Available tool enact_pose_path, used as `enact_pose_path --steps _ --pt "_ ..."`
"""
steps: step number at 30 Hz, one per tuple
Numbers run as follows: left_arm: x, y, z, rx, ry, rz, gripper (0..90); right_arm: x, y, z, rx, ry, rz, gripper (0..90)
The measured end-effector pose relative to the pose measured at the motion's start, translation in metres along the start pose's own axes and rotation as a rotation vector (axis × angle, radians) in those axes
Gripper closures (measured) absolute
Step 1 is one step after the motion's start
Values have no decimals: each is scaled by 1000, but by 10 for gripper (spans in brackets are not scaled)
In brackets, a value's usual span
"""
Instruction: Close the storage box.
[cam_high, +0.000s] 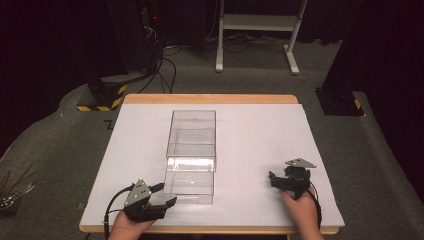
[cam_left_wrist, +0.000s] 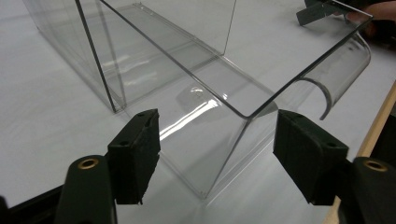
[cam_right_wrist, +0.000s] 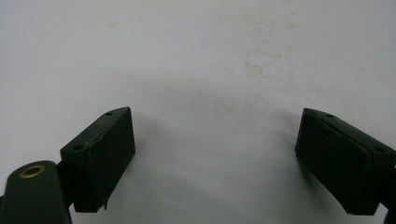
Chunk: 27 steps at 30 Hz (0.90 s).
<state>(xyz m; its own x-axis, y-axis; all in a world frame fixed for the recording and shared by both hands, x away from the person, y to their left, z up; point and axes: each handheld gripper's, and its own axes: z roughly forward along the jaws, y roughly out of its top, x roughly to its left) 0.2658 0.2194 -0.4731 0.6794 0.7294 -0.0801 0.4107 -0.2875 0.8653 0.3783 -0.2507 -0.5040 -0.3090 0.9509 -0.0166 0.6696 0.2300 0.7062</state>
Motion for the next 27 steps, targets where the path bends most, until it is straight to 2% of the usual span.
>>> enact_pose_path --steps 8,20,27 --pt "-3 1 1 -3 19 21 377 0 0 0 0 0 0 118" --pt "-4 3 5 -11 47 14 388 0 0 0 0 0 0 118" --pt "-1 3 9 -36 58 -2 400 0 0 0 0 0 -2 118"
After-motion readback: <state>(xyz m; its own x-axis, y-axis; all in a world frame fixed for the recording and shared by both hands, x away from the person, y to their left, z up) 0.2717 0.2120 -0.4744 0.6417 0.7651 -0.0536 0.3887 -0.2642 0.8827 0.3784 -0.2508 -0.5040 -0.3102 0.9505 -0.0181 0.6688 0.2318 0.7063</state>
